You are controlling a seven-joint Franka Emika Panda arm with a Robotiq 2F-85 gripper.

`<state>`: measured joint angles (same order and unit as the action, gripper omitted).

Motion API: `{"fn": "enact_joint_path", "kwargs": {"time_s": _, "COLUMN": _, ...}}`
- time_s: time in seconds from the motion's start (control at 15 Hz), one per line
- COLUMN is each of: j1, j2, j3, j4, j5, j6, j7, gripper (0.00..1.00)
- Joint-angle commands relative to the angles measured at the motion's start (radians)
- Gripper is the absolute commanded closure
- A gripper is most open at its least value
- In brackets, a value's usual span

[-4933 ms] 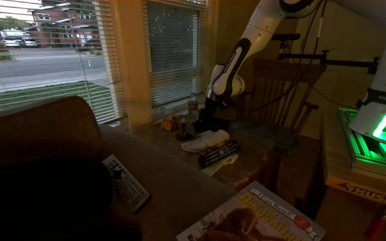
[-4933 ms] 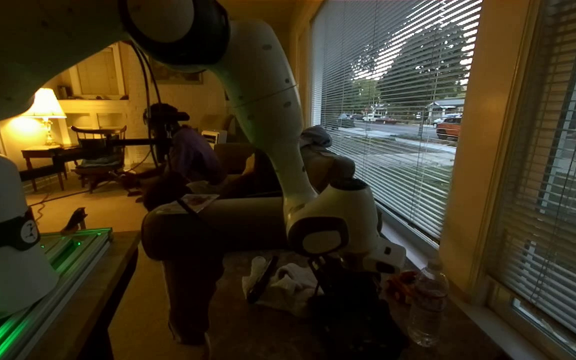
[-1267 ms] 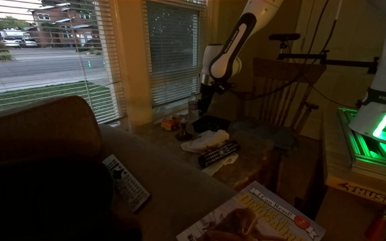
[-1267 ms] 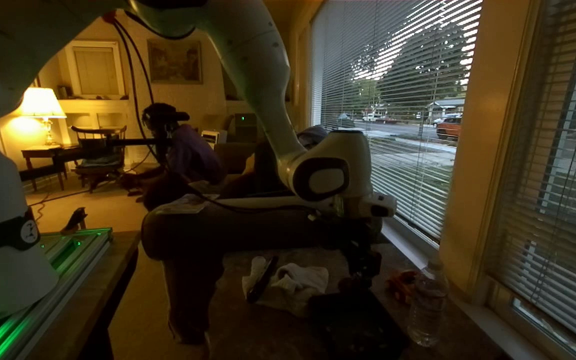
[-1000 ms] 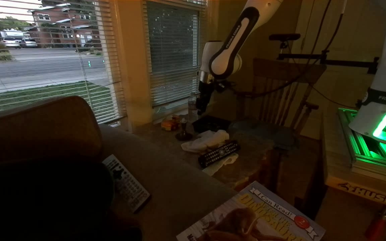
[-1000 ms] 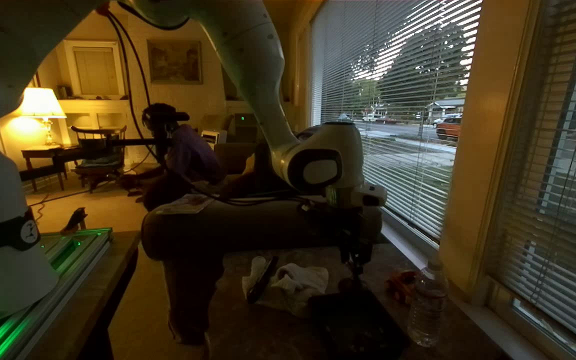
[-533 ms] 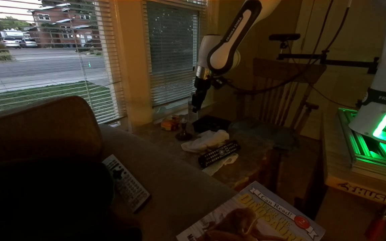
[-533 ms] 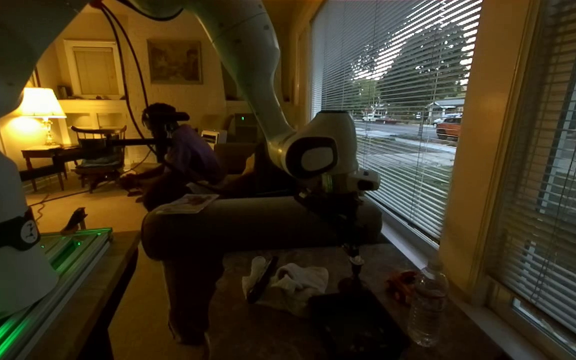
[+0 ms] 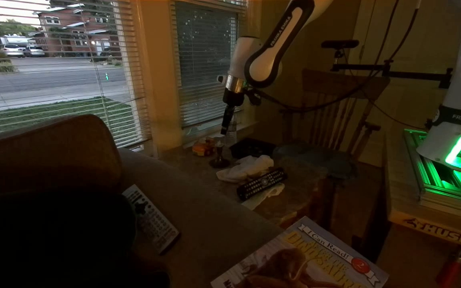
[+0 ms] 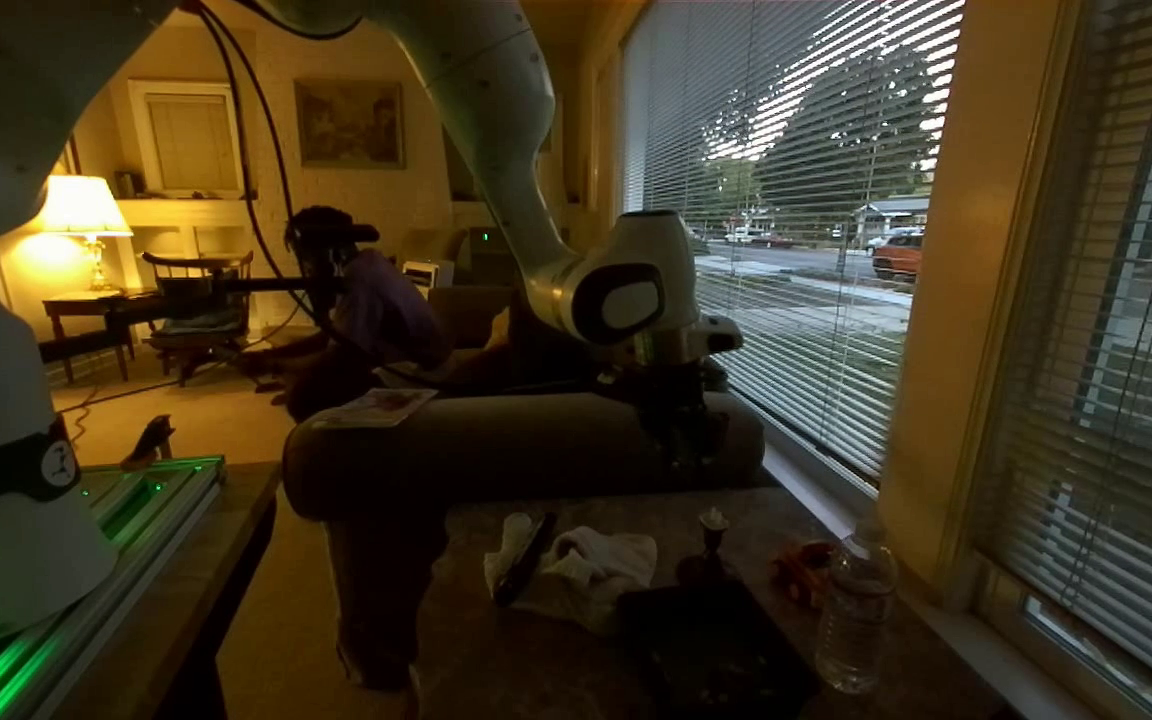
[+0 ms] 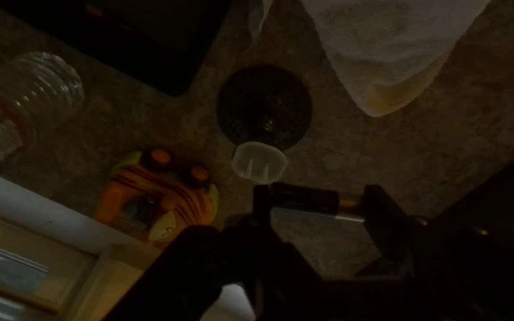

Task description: Remove one object from the black box and put it on the countertop.

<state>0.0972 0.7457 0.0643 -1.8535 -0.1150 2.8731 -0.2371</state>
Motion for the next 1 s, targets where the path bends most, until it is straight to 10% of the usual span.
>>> {"fn": "enact_joint_path", "kwargs": {"time_s": 0.0, "j1": -0.054, "j2": 0.048, "j3": 0.082, "j4": 0.051, "j5": -0.043, "j6": 0.023, "j7": -0.116, "gripper": 0.7}}
{"fn": "enact_joint_path", "kwargs": {"time_s": 0.67, "j1": -0.23, "j2": 0.222, "j3": 0.314, "j4": 0.128, "j5": -0.04, "j6": 0.038, "j7": -0.457, "gripper": 0.7}}
{"fn": "enact_joint_path", "kwargs": {"time_s": 0.73, "j1": -0.203, "j2": 0.186, "j3": 0.283, "j4": 0.095, "j5": -0.025, "j6": 0.036, "j7": -0.409, "gripper": 0.45}}
{"fn": "enact_joint_path", "kwargs": {"time_s": 0.93, "j1": -0.218, "j2": 0.207, "j3": 0.296, "j4": 0.108, "j5": -0.023, "j6": 0.036, "j7": -0.438, "gripper": 0.45}}
